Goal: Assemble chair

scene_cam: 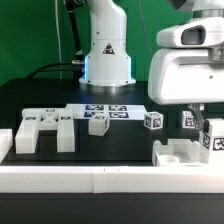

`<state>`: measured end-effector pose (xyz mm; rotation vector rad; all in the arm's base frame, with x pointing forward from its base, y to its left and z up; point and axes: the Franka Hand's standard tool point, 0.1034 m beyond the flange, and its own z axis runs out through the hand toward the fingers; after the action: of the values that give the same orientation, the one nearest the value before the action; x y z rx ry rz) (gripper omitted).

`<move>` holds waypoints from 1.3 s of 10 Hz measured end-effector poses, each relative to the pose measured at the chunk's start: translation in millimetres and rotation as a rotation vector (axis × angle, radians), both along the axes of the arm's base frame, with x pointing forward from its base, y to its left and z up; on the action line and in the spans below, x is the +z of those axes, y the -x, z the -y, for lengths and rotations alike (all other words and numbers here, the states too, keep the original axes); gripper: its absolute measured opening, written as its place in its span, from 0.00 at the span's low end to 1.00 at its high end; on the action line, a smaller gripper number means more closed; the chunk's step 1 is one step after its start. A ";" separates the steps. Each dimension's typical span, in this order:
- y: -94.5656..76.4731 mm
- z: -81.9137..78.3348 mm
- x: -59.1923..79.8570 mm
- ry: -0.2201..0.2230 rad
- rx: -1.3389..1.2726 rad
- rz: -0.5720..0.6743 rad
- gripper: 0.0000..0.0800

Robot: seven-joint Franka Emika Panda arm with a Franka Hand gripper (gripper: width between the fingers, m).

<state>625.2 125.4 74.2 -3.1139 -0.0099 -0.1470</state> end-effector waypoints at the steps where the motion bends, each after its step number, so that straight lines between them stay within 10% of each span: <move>1: 0.2 -1.1 0.1 -0.011 -0.105 -0.003 0.36; 9: 0.4 -3.2 -0.1 -0.115 -0.974 -0.039 0.36; 13: 0.8 -3.9 -0.4 -0.104 -0.867 -0.035 0.65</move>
Offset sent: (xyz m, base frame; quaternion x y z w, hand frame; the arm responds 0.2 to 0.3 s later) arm -0.0035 0.0015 -0.0019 0.0034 -0.0050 0.3052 0.9523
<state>624.4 129.4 73.8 -2.7749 1.2835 -0.0953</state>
